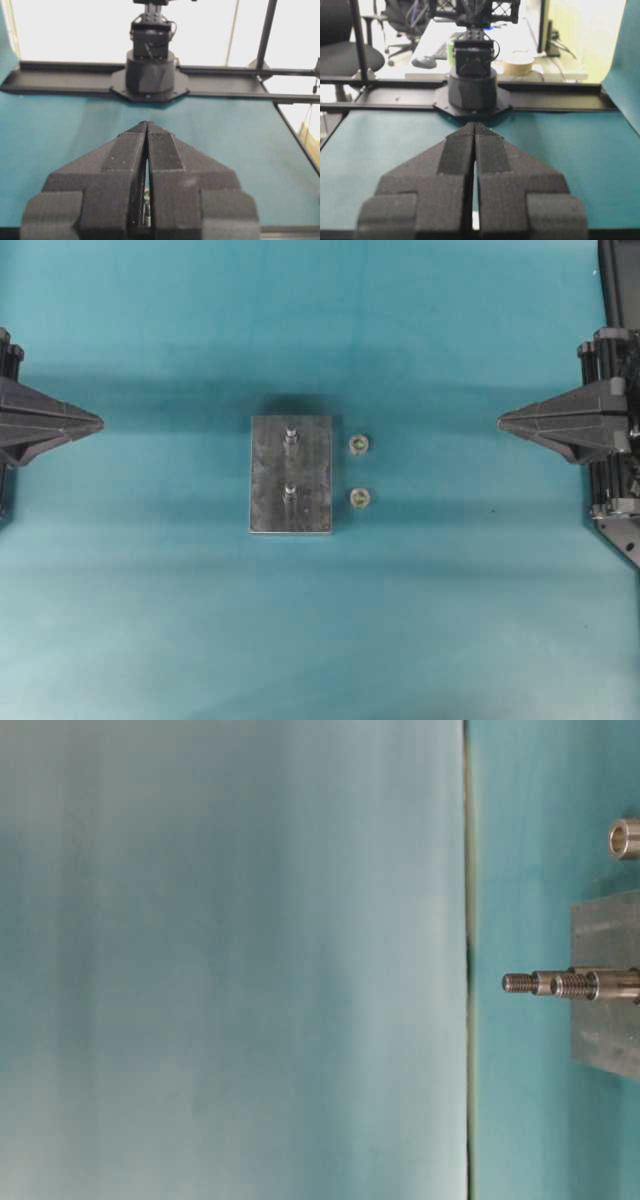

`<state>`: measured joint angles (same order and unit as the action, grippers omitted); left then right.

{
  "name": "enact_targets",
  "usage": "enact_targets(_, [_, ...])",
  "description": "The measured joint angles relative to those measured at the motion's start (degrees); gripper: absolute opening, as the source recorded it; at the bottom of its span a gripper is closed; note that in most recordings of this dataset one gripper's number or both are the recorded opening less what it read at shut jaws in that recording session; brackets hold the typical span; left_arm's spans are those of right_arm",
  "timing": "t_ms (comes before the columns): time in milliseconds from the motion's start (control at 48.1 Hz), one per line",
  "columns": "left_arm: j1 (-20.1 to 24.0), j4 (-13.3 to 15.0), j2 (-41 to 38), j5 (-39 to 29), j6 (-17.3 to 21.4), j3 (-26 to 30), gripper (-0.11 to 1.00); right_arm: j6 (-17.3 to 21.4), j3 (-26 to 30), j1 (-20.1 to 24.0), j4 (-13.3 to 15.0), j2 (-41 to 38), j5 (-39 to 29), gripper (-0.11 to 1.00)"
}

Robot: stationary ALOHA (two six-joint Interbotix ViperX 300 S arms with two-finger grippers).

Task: Insert the washer onto the shaft.
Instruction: 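Move the open right gripper over the upper metal washer beside the block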

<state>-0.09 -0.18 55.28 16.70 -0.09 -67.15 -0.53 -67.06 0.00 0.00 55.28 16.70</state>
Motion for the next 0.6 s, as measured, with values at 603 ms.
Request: enact_targets(603, [-0.4, -0.5, -10.7, -19.6, 0.3, 6.9, 0.0, 3.7, 11.1, -7.7, -6.6, -18.6, -43.2, 0.01])
